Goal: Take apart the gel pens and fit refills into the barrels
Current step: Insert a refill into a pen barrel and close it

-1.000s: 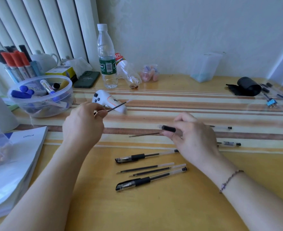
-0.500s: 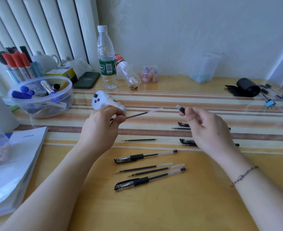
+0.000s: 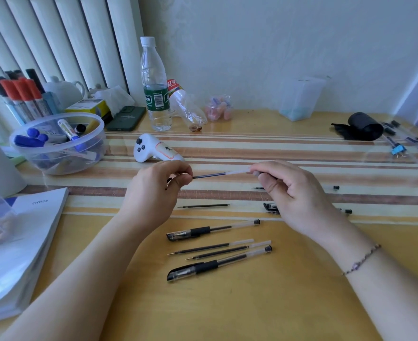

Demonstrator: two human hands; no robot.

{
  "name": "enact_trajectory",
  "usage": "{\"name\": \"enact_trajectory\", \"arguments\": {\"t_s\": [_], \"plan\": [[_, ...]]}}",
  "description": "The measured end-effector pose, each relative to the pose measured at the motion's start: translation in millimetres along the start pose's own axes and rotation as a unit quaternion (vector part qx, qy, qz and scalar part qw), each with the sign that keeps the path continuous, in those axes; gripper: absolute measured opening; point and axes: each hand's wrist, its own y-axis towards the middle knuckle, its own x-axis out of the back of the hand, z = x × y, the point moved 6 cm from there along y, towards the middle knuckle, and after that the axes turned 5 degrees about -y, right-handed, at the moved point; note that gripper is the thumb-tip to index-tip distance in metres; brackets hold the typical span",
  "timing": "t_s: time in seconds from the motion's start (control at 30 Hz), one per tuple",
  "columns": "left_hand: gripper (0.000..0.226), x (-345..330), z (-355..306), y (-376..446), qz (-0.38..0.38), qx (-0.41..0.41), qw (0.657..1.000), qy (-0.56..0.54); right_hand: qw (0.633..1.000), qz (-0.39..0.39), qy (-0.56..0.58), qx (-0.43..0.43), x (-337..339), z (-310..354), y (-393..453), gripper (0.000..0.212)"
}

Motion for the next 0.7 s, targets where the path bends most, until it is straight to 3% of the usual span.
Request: {"name": "enact_trajectory", "arguments": {"t_s": [0.3, 0.53, 0.7], "plan": [[0.013, -1.0, 0.1, 0.4, 0.008, -0.011, 1.000, 0.028, 0.999, 0.006, 0.005, 0.038, -5.2, 7.2, -1.6, 0.020], [0.004, -2.8, -9.1, -3.6, -0.003, -0.046, 0.996, 0.077, 0.972, 0.001, -0.218, 0.089, 2.3, 22.5, -4.8, 0.017], [0.002, -17.1, -32.2, -14.0, 0.025, -0.115, 0.993, 0.006, 0.975, 0.056, -0.204, 0.073, -17.4, 34.7, -10.1, 0.029]]}}
